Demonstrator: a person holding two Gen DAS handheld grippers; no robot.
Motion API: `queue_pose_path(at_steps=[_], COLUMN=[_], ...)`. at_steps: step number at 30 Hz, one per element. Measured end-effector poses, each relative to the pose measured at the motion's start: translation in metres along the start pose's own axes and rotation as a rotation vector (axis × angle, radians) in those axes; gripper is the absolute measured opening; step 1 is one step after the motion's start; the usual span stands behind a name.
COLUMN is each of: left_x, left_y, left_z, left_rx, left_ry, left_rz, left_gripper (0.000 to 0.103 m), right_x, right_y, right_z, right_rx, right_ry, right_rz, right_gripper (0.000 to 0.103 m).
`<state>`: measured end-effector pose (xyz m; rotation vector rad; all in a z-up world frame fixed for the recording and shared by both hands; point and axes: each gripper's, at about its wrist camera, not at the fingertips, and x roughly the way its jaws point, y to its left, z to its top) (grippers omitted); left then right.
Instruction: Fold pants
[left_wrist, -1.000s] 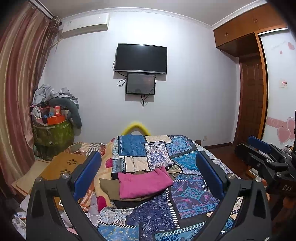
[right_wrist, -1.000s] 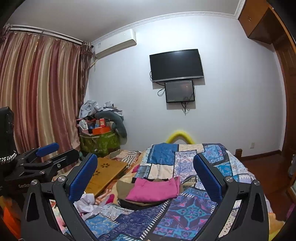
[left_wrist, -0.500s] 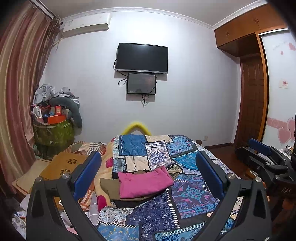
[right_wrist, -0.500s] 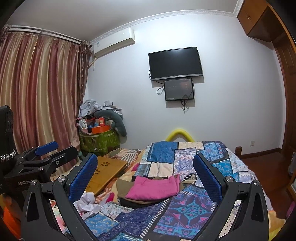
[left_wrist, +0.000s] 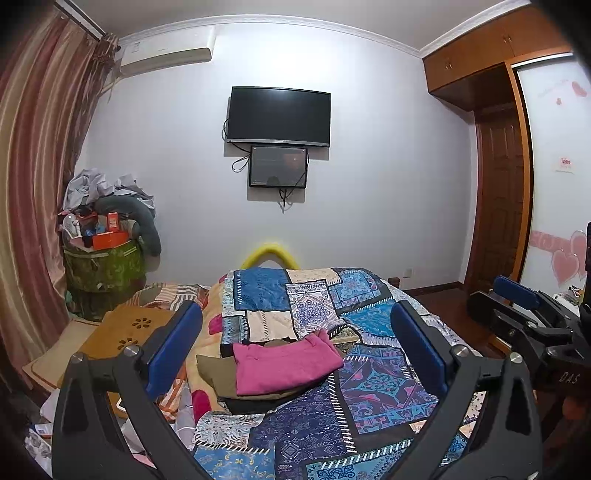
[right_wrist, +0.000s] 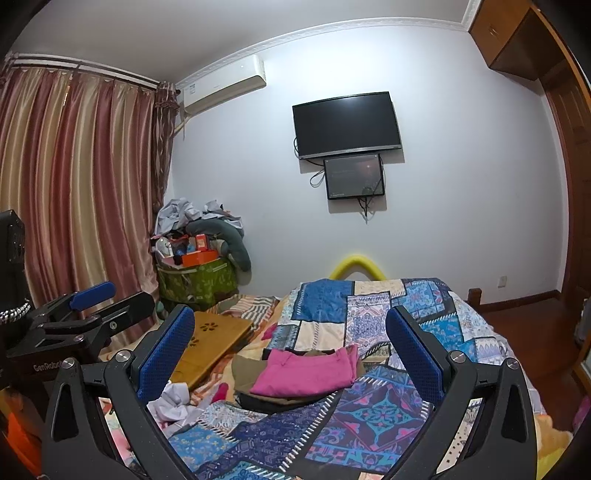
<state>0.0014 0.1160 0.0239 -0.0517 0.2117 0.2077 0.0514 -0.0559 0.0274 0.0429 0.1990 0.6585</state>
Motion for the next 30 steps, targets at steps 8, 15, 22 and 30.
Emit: queue_pose_path(at_steps=[8,15,22,30], left_x=[-0.0012,-0.0004,-0.0003,0.0026], left_y=[-0.0015,-0.0053,-0.0063,-0.0072], left_z=[0.0000,-0.0005,-0.0006,-0.0001], left_rx=[0.017,0.030,0.032,0.028], left_ry=[0.002,0.018,0.023,0.036], left_rz=[-0.018,-0.039,-0.042,-0.054], left_gripper=[0.103,0.103,0.103,0.103], right_x=[-0.0004,-0.0018,-0.0022,-0.0017], right_y=[0.0005,0.0010,0.0017,0.0009], right_z=[-0.0007,-0.0004,-0.0005,-0.0009], right_rx=[0.005,0.008,0.010,0.017], right_ry=[0.000,-0.007,-0.005,-0.001], right_rz=[-0.001,-0.007,-0.012,-0.014], right_gripper=[0.103,0.103,0.103,0.103])
